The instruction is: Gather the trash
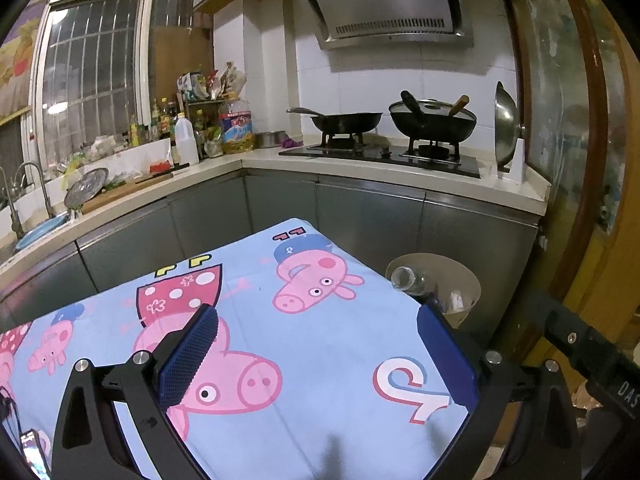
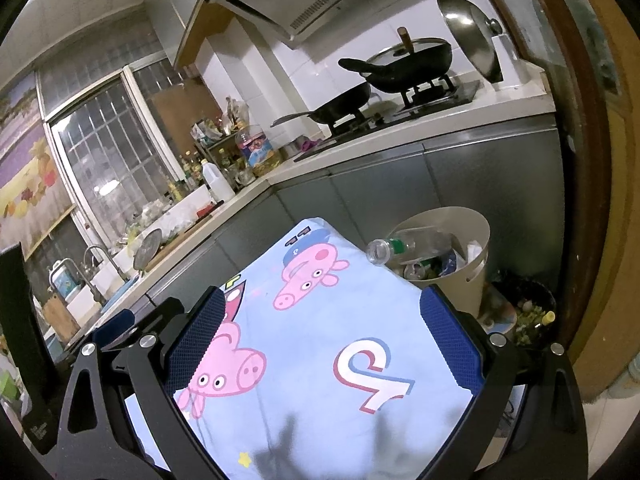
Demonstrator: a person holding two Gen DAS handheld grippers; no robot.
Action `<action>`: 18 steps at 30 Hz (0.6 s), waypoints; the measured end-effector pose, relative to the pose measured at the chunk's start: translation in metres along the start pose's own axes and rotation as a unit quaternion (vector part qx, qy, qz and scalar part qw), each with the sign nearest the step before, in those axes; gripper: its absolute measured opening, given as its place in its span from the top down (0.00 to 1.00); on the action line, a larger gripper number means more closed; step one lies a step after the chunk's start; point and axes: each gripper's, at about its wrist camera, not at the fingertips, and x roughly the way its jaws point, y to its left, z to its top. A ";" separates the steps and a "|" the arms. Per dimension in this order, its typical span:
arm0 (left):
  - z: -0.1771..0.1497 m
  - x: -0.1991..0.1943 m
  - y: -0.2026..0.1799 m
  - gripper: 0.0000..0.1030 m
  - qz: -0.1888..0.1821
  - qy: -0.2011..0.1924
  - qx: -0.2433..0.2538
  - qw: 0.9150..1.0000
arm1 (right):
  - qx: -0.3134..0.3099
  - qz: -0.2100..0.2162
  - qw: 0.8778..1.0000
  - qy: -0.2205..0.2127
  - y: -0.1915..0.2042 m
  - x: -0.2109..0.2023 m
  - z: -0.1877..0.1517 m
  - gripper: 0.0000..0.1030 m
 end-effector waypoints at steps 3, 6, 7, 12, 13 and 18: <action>-0.002 0.005 0.004 0.04 0.001 0.009 -0.006 1.000 | 0.001 0.001 1.000 0.006 -0.001 0.007 0.000 0.06; -0.004 0.007 0.005 0.04 0.007 0.010 -0.005 1.000 | -0.001 0.001 1.000 0.012 0.001 0.014 -0.002 0.06; -0.004 0.008 0.005 0.04 0.010 0.010 -0.003 1.000 | -0.001 0.001 1.000 0.014 0.001 0.017 -0.002 0.06; -0.007 0.018 0.001 0.04 0.019 0.016 0.010 1.000 | -0.002 -0.006 1.000 0.018 -0.001 0.025 -0.005 0.06; -0.007 0.020 0.000 0.04 0.019 0.016 0.011 1.000 | -0.001 -0.009 1.000 0.018 -0.002 0.026 -0.005 0.06; -0.008 0.027 0.000 0.04 0.025 0.018 0.013 0.999 | 0.001 -0.016 1.000 0.020 -0.005 0.034 -0.004 0.06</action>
